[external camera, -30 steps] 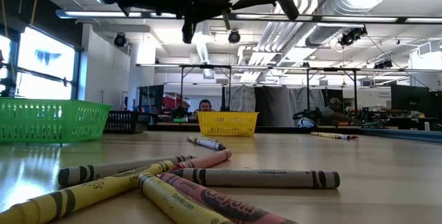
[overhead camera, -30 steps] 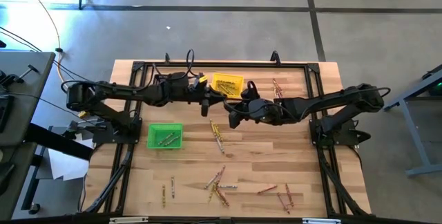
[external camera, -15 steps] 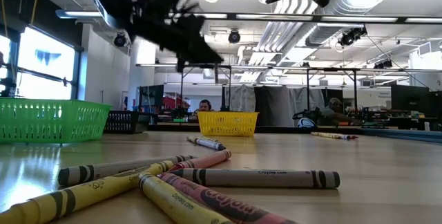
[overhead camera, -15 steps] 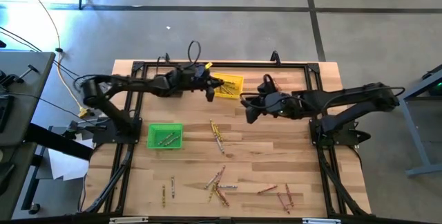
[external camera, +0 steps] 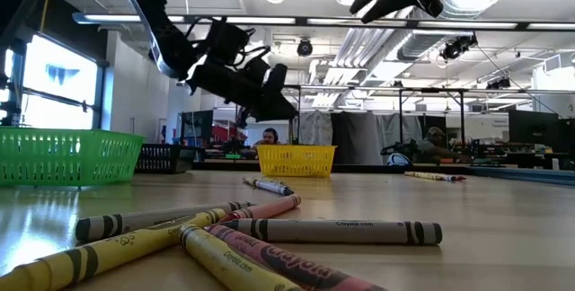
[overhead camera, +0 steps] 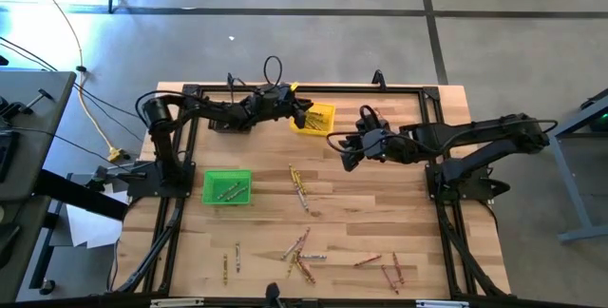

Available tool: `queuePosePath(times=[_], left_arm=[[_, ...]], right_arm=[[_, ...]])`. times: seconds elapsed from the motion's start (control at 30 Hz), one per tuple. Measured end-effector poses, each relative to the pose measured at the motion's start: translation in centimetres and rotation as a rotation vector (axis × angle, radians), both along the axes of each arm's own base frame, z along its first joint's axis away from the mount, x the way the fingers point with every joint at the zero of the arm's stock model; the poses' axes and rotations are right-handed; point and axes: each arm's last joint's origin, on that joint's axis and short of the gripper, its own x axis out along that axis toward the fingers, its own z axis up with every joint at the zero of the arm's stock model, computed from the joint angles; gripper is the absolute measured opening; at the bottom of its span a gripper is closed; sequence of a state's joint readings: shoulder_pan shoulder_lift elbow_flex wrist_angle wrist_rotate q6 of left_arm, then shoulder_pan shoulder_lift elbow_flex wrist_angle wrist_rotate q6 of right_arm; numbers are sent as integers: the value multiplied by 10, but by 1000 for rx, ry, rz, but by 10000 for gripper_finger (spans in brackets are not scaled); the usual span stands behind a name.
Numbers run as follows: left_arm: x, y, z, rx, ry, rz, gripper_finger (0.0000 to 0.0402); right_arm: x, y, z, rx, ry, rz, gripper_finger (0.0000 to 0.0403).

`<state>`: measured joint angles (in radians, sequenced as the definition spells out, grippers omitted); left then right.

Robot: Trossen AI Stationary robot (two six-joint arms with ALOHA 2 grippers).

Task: Sort crayons
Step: Put the yellow crayon into the yellow bin, then put the red crayon into the black bin

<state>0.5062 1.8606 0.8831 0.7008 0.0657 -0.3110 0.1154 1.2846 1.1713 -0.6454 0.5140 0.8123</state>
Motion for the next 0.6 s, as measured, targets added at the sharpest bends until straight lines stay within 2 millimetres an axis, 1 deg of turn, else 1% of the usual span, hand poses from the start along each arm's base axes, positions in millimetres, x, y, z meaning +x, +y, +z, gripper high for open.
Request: queuePosePath(times=[0.1, 0.17, 0.3, 0.43, 0.5, 0.6], left_arm=[[4, 1, 7, 37, -11, -21, 84], [5, 1, 13, 19, -38, -41, 95], [7, -3, 29, -123, -145, -157, 108], [5, -12, 46, -265, -217, -351, 109], [4, -19, 54, -327, -236, -467, 106], [2, -31, 66, -365, -245, -636, 99]], right_arm=[[-2, 0, -2, -4, 33, 2, 110], [-4, 0, -4, 10, 55, 5, 110], [-12, 1, -12, 132, 135, -32, 110], [-26, 7, -25, 281, 273, -106, 110], [-33, 13, -34, 345, 336, -156, 110], [-39, 27, -48, 457, 368, -196, 110]])
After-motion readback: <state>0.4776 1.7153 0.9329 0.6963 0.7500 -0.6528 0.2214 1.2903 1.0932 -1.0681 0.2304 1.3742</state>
